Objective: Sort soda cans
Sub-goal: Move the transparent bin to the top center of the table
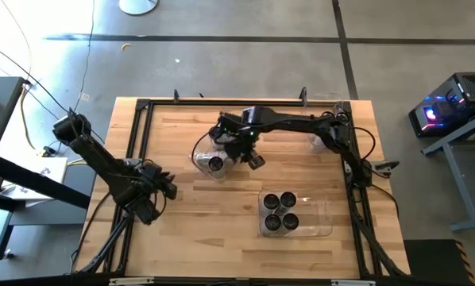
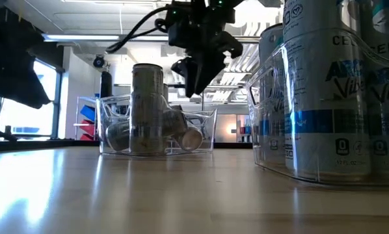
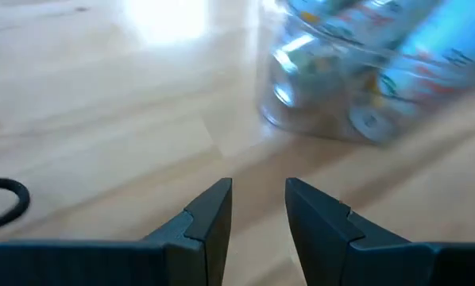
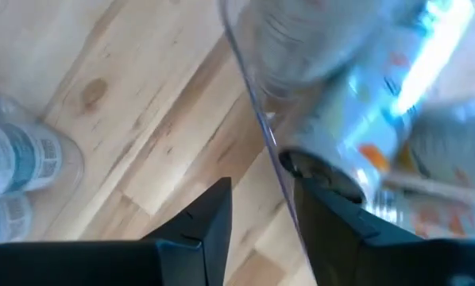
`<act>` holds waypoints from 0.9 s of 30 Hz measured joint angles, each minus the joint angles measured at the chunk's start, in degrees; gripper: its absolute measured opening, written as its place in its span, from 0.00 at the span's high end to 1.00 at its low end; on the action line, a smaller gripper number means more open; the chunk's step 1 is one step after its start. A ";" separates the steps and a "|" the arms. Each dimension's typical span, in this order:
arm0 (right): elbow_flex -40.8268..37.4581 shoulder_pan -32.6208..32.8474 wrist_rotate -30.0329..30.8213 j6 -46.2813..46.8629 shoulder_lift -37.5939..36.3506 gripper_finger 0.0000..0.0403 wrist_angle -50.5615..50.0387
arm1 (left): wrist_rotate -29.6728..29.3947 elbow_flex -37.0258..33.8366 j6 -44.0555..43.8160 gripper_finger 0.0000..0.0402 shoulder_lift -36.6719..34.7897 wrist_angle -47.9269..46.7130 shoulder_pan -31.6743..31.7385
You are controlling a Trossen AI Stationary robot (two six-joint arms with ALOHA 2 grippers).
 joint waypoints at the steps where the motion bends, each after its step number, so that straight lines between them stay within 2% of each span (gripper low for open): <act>1: -0.01 -0.56 -0.81 1.34 -0.37 0.68 -0.32 | -0.13 -0.71 0.02 0.71 0.00 0.25 0.92; 6: -5.03 -3.28 -4.33 6.35 -6.05 0.77 0.44 | -3.20 -5.59 0.94 0.71 -0.04 3.58 4.77; 9: -12.16 -4.20 -4.26 9.00 -11.97 0.85 5.12 | -3.49 -8.07 0.70 0.71 -0.04 4.43 6.61; 12: -22.12 -4.79 -4.26 12.85 -19.97 0.94 14.86 | -4.83 -8.49 3.42 0.72 -0.15 6.46 8.39; 15: -34.77 -4.79 -4.28 18.48 -27.75 0.99 29.75 | -5.91 -8.54 9.93 0.74 -0.22 10.36 10.70; 20: -52.45 -3.02 -3.98 28.02 -35.12 0.96 52.93 | -3.72 -8.54 27.07 0.83 -1.80 22.65 15.13; 23: -57.40 -1.12 -1.23 31.94 -35.36 0.97 63.07 | -1.40 -8.12 36.91 0.88 -3.86 28.02 17.61; 27: -56.99 1.31 5.65 32.39 -32.93 0.99 65.75 | 3.18 -4.70 42.75 0.94 -7.83 24.60 20.13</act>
